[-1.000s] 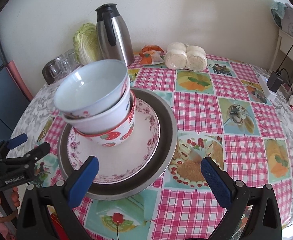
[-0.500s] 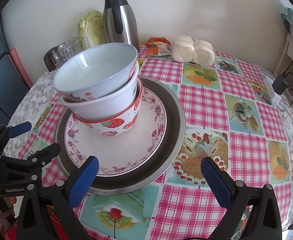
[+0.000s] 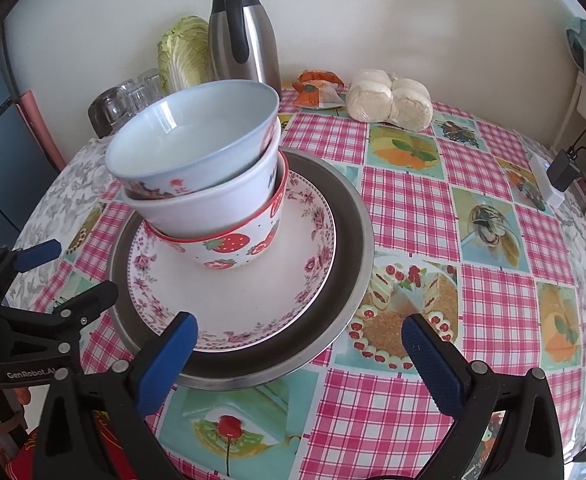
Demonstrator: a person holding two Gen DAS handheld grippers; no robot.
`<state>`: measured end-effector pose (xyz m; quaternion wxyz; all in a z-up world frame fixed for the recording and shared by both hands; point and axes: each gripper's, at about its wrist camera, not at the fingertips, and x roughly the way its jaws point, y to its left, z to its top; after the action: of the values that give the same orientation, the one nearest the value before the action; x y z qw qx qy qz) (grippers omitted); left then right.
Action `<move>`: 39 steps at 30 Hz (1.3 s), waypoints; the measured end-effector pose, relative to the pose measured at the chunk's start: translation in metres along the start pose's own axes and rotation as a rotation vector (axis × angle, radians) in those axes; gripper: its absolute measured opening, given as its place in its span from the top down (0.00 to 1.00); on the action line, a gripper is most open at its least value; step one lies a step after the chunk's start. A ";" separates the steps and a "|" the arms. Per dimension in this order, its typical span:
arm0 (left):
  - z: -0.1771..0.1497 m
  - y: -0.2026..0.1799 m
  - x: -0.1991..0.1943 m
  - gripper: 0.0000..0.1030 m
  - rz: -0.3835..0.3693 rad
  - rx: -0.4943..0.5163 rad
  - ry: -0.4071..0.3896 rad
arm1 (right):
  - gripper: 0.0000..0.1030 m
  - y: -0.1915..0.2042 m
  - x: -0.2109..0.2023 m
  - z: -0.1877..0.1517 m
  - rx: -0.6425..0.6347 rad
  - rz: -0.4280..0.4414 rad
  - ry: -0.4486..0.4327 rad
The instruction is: Organize plates and bowls
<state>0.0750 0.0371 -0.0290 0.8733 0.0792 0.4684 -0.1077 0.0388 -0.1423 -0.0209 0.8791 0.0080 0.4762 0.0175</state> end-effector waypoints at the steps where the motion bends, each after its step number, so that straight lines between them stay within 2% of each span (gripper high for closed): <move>1: 0.000 0.000 0.000 0.00 0.002 0.000 0.002 | 0.00 0.000 0.000 0.000 0.001 -0.001 0.001; 39: 0.000 0.008 0.003 0.00 0.026 -0.033 0.023 | 0.00 -0.002 0.006 -0.001 -0.008 -0.010 0.035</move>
<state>0.0784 0.0442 -0.0312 0.8703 0.0723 0.4792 -0.0877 0.0408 -0.1444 -0.0267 0.8708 0.0016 0.4914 0.0152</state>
